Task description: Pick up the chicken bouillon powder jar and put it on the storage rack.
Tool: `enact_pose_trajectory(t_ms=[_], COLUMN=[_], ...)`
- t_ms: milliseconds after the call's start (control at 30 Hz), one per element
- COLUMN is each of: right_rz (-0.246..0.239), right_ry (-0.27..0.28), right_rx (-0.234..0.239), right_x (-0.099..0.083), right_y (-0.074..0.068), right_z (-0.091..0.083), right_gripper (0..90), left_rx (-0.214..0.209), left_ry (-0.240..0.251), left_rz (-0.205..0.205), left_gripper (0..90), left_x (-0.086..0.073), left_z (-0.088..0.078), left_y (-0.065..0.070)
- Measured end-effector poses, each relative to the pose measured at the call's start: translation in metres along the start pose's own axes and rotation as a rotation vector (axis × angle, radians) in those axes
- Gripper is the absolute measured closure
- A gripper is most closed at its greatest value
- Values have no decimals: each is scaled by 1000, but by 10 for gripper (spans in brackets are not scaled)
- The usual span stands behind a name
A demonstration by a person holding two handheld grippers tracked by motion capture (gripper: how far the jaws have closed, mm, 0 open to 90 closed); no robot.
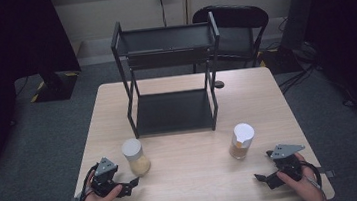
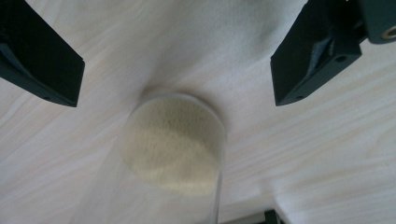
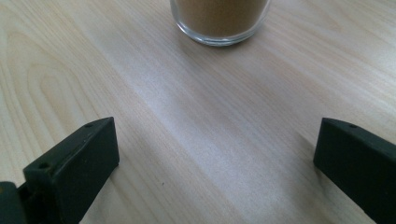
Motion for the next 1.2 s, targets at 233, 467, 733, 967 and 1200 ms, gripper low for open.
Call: enact_pose_trajectory(t_ms=[233,467,733,967,1200], right_rz=[0,0,0,0,0], right_ry=[0,0,0,0,0], right_rx=[0,0,0,0,0], right_x=[0,0,0,0,0], right_y=[0,0,0,0,0], right_z=[0,0,0,0,0], right_gripper=[0,0,0,0,0], left_rx=[-13,-3,11,-23,9], left_ry=[30,55,123,167,159], left_rz=[-32,-45,-29,40,63], left_gripper=[22,22,84,304,348], left_x=[7,20,36,44,52], left_z=[1,6,14,21,19], left_y=[1,5,8,9,10])
Point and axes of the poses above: each handheld gripper's, and its own axes: z roughly forward along the jaws, x roughly out of its top, y roughly to its right, the point moved 8 cm from there along z, roughly forward along the jaws, and after that the axes turned 4 degrees about x, right-handed, at the moved point
